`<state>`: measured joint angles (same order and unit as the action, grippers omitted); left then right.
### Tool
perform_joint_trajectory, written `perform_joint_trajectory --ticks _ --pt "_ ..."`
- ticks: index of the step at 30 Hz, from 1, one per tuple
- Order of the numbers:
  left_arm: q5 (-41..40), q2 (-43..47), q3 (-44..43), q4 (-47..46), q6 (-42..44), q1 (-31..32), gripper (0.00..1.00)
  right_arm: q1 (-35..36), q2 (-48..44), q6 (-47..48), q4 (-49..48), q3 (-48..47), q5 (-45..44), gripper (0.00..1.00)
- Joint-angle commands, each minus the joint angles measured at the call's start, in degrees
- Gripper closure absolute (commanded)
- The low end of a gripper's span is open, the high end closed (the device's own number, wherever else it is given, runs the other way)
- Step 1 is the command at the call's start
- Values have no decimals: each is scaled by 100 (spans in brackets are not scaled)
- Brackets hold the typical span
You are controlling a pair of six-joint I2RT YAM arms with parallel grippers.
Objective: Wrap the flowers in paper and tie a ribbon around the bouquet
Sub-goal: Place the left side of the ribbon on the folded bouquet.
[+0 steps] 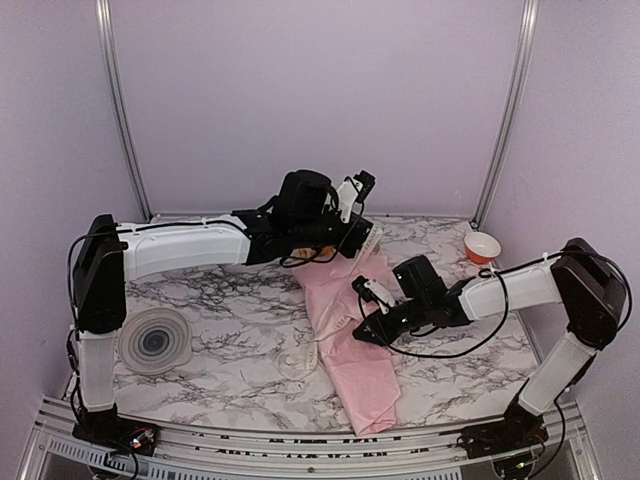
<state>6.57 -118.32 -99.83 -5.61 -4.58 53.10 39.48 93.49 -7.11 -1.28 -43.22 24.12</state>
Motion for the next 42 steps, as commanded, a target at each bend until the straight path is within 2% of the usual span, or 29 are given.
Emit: perform_joint_trajectory --ticks 1,8,14,16,19,22,24,26,29,33,35,38,42 --pt "261 485 347 -322 526 411 100 -140 140 -72 -123 -17 165 85" --pt "1549 1282 1668 -1026 1155 1109 100 -430 194 -209 -328 74 593 84" --pt "2577 943 1885 -1018 1437 1354 100 -481 327 -154 -247 -51 699 84" --pt "2565 786 1920 -831 1625 1418 100 -485 308 -137 -218 -52 706 84" --pt "1762 477 1657 185 2274 1556 100 -486 264 -116 -187 -46 685 84" --pt "958 121 1154 1206 2725 1670 88 -494 257 -95 -142 -46 658 84" --pt "596 30 1016 1506 2850 1707 73 -494 264 -82 -121 -52 655 84" --pt "363 90 1041 1595 2946 1712 55 -494 260 -80 -123 -55 647 84" --pt "-3 280 1148 1686 3125 1712 36 -495 262 -89 -119 -59 663 84" --pt "-273 536 1333 1874 3229 1644 24 -494 257 -69 -77 -97 664 84" --pt "-22 640 1450 2024 3203 1539 15 -492 257 -65 -62 -107 656 84" --pt "-99 690 1553 2089 3123 1444 2 -494 264 -59 -50 -106 652 84" --pt "-612 744 1585 2081 3178 1437 3 -494 265 -58 -24 -128 658 84"
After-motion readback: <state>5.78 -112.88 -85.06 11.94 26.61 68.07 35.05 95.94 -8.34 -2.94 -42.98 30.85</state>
